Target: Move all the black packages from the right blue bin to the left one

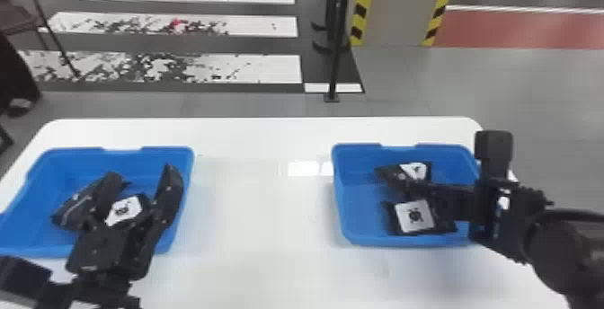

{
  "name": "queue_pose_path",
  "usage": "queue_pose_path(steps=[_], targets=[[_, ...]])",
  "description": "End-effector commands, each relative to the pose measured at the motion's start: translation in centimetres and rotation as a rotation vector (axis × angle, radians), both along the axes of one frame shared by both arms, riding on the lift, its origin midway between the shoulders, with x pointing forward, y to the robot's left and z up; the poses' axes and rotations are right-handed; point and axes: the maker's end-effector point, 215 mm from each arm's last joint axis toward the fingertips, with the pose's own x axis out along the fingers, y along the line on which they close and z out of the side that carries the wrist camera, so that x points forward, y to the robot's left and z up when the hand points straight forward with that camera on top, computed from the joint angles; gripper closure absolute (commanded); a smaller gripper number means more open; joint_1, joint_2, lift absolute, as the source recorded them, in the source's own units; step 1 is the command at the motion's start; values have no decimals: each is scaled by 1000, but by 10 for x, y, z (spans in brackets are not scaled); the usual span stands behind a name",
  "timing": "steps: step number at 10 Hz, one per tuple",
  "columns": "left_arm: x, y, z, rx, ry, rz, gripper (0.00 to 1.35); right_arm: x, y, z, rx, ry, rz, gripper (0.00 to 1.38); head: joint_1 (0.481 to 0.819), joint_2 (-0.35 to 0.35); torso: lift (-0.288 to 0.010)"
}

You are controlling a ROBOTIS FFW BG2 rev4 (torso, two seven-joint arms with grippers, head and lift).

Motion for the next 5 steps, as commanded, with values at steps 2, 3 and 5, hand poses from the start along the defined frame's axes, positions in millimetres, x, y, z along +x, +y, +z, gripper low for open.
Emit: queue_pose_path(steps=[2, 3, 5], targets=[[-1, -11, 13, -45, -41, -15, 177, 10, 21, 42, 71, -138, 40, 1161, 695, -20, -154], [-1, -16, 19, -64, -60, -22, 177, 11, 33, 59, 114, -190, 65, 1161, 695, -15, -154], [-2, -33, 29, -157, -81, -56, 177, 10, 63, 77, 215, -232, 132, 1161, 695, -2, -154]])
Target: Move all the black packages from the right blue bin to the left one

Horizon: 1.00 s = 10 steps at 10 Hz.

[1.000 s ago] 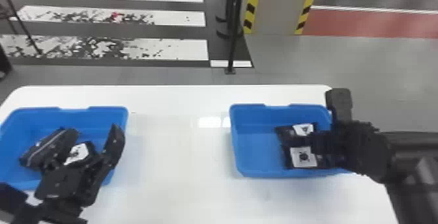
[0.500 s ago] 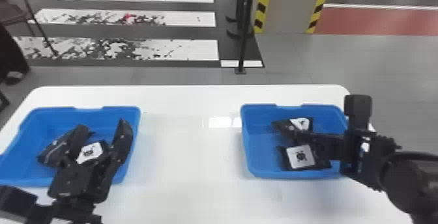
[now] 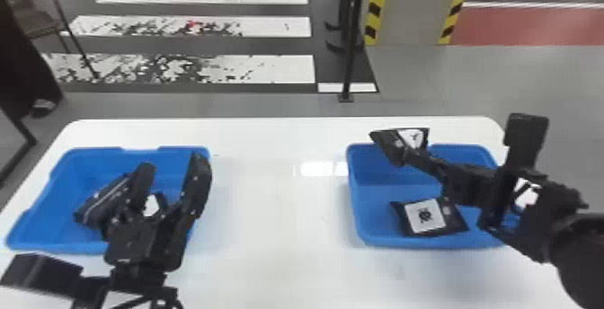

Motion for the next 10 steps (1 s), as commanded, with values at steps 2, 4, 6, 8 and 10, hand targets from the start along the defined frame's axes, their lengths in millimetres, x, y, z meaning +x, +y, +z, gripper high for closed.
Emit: queue_pose_path(steps=[2, 4, 6, 8, 10], targets=[[-3, -27, 21, -80, -45, -53, 183, -10, 72, 15, 114, -7, 154, 1161, 695, 11, -154], [-2, -52, 24, -95, -38, -108, 183, -35, 138, 36, 209, -18, 298, 1161, 695, 59, -154], [1, -61, 13, -72, -1, -134, 185, -56, 185, 61, 273, -41, 404, 1161, 695, 116, -154], [4, -61, 14, -4, -5, -130, 185, -71, 212, 67, 316, -27, 468, 1161, 695, 155, -154], [4, -60, 10, 7, 4, -128, 185, -83, 232, 63, 342, -6, 508, 1161, 695, 192, -154]])
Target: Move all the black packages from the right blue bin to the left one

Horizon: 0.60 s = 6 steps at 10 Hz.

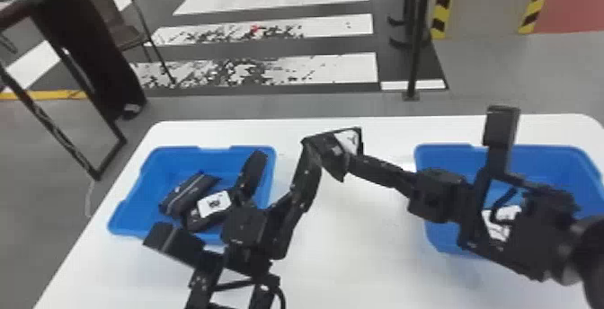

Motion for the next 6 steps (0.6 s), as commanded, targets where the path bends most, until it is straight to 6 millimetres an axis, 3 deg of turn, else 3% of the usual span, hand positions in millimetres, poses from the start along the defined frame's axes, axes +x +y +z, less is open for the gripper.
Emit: queue_pose_path(steps=[1, 5, 6], targets=[[0, -2, -3, 2, 9, -6, 188, -10, 17, 1, 19, 9, 39, 1161, 695, 208, -154], [0, -4, -8, 5, 26, -23, 193, -28, 39, 4, 57, 35, 98, 1161, 695, 252, -154], [-1, -3, -6, 5, 21, -22, 298, -30, 40, 4, 59, 38, 103, 1161, 695, 257, -154]])
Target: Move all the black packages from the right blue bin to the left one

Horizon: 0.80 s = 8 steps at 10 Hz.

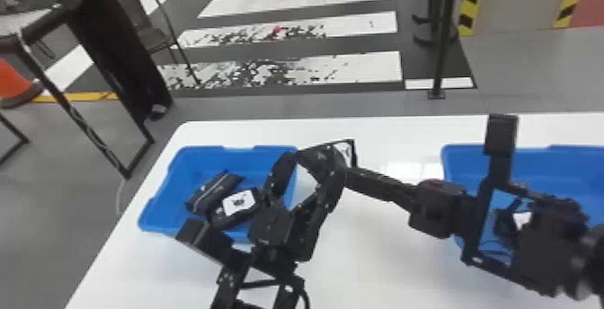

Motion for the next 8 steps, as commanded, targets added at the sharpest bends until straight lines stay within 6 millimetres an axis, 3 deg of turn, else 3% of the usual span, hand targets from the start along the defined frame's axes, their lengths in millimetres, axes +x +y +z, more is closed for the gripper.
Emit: queue_pose_path(steps=[1, 2, 3, 6, 8], targets=[[1, 0, 1, 9, 6, -6, 714, -1, 2, 1, 5, 1, 6, 1161, 695, 262, -154], [1, -2, -2, 42, 38, -19, 1021, -1, 1, 1, 6, 0, 4, 1161, 695, 264, -154], [1, -3, -2, 64, 47, -21, 1231, 3, 0, 1, 9, -2, -4, 1161, 695, 263, -154], [1, -8, -2, 72, 53, -36, 1208, 17, 0, 8, 27, -23, -24, 1161, 695, 253, -154], [1, -2, 12, 87, 5, -14, 1208, 24, -1, -3, 31, 0, -28, 1111, 695, 247, -154]])
